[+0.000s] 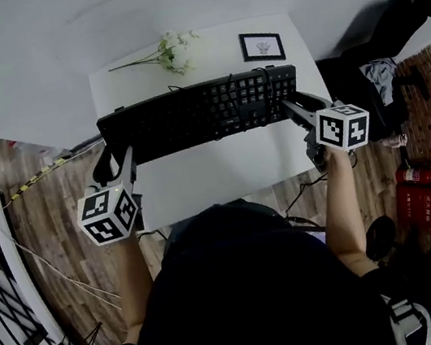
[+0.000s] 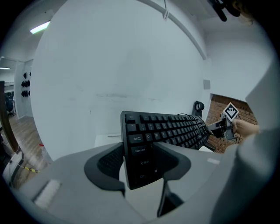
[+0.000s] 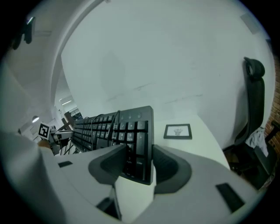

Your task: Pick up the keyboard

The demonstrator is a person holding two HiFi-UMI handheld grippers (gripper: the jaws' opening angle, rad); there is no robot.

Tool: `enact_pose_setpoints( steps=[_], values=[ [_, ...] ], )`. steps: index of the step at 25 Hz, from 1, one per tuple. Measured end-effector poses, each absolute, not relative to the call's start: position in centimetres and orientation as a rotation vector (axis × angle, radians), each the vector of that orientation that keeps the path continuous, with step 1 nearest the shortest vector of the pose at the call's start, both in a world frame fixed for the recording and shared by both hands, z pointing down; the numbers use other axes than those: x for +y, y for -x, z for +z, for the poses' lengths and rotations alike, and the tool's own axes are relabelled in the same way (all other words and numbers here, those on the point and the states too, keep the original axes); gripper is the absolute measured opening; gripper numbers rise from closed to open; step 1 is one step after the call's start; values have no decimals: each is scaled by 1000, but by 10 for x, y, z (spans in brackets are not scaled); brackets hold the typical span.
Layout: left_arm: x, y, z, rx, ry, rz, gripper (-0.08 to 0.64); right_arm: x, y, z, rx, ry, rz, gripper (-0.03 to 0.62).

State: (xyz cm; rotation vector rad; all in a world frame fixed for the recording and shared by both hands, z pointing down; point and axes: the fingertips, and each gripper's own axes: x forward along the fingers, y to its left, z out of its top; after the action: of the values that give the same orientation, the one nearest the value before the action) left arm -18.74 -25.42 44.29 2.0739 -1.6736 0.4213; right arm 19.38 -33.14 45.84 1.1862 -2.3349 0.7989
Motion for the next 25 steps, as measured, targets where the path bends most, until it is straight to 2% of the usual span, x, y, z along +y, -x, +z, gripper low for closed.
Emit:
enact_pose_setpoints(
  steps=[12, 25],
  values=[
    [-256, 206, 342, -1913, -2297, 202, 218, -338, -177, 348, -2583, -1328, 417, 192],
    [-239, 226, 291, -2073, -2435, 76, 218, -323, -155, 298, -2740, -1411, 118, 192]
  ],
)
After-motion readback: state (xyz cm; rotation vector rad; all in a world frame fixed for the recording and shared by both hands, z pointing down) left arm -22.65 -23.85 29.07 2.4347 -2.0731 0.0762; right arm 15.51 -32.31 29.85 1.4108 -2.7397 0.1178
